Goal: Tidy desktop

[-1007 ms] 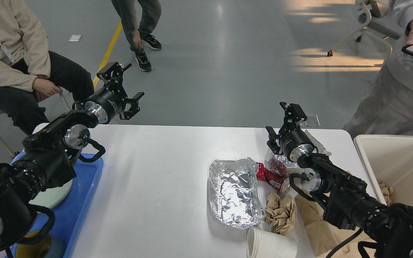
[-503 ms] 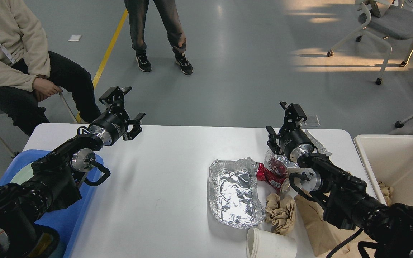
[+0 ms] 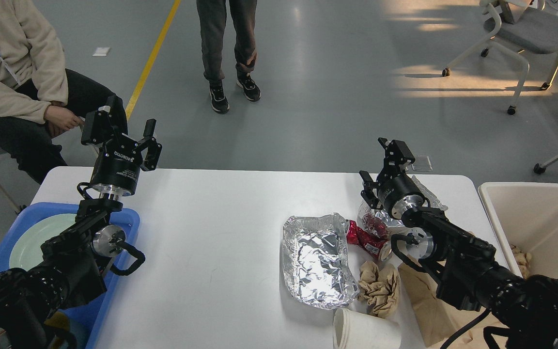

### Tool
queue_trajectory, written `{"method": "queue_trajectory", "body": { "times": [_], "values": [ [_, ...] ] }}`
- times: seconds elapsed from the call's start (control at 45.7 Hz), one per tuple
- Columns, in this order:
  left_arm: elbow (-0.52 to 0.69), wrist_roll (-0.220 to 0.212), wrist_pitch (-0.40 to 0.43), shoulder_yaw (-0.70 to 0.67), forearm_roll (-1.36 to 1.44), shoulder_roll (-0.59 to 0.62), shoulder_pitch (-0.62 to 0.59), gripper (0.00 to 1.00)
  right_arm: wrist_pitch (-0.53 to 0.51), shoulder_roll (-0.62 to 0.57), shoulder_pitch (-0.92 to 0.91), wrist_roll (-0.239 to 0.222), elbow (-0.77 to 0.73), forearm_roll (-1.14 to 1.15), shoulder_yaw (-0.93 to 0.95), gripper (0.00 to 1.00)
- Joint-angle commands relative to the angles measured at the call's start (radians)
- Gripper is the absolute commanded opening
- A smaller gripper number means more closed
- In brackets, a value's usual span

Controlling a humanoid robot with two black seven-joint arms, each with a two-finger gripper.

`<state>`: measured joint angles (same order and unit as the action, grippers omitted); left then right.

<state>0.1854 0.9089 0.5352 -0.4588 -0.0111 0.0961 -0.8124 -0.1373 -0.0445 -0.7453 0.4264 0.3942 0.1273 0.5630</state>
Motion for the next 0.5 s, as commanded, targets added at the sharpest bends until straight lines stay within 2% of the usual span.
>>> {"method": "queue_trajectory", "body": {
  "times": [0.0,0.482],
  "values": [
    [0.0,0.004,-0.003,-0.003,-0.001,0.001,0.001,0.96,0.001,0.0,0.0,0.0,0.0,0.0,0.0,1.0],
    [0.0,0.004,-0.003,-0.004,-0.003,0.001,0.001,0.96,-0.001,0.0,0.0,0.0,0.0,0.0,0.0,1.0]
  ]
}}
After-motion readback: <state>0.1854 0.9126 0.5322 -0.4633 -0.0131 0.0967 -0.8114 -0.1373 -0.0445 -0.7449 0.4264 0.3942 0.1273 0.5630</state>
